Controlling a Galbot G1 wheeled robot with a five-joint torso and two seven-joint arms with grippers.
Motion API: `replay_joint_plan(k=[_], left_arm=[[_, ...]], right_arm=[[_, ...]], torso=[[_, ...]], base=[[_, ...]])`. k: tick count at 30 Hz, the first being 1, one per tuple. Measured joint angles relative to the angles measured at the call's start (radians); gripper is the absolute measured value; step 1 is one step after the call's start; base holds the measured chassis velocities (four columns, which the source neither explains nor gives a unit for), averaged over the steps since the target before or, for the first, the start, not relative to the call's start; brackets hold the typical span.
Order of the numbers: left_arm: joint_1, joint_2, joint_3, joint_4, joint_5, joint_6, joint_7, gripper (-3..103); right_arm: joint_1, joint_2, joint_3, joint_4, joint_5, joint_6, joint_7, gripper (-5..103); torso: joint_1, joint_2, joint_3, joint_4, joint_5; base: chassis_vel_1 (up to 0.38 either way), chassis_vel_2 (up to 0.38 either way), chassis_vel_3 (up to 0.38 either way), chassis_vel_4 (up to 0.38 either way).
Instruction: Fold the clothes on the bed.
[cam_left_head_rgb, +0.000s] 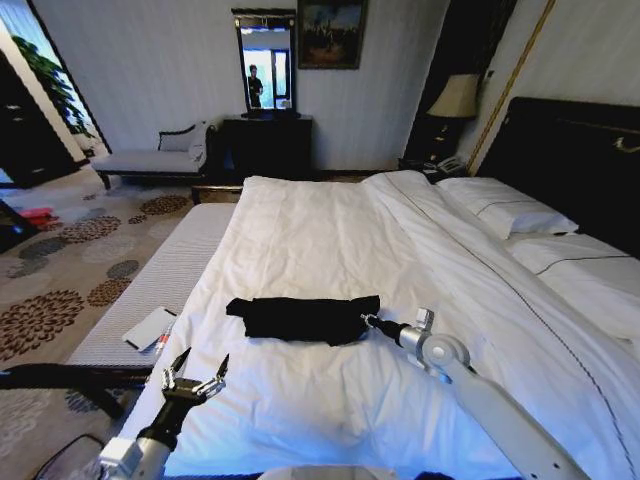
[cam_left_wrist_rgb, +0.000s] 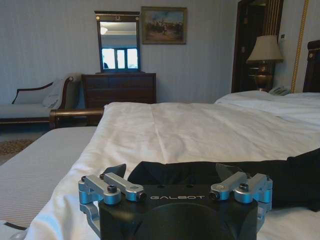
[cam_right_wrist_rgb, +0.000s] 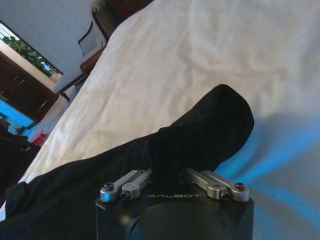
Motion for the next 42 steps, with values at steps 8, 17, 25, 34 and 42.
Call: replay_joint_plan(k=[8,17,25,34,42], left_arm=[[0.000,0.000,0.000,0.000,0.000,0.000,0.000,100],[0.000,0.000,0.000,0.000,0.000,0.000,0.000,100],[0.000,0.000,0.000,0.000,0.000,0.000,0.000,100],[0.000,0.000,0.000,0.000,0.000,0.000,0.000,100],[0.000,0.000,0.000,0.000,0.000,0.000,0.000,100]], right_arm=[[-0.057,-0.007,0.092,0.051,-0.010,0.012,0.000,5],[-0.078,-0.040,0.170,0.095,-0.019,0.024,-0.001,5],[-0.062,-0.066,0.183,0.141,-0.026,0.025,0.009,5],[0.006,-0.066,0.034,0.280,-0.135,0.022,0.027,5],[0.293,-0.012,-0.348,0.185,-0.167,0.003,0.047,5]], torso=[[0.000,0.000,0.000,0.0001,-0.0001],[0.000,0.000,0.000,0.0001,-0.0001],[0.000,0.000,0.000,-0.0001,-0.0001],[0.000,0.000,0.000,-0.0001,-0.0003],[0.000,0.000,0.000,0.0001,-0.0003]], base=[[0.000,0.000,0.000,0.000],[0.000,0.000,0.000,0.000],[0.000,0.000,0.000,0.000],[0.000,0.000,0.000,0.000],[0.000,0.000,0.000,0.000]])
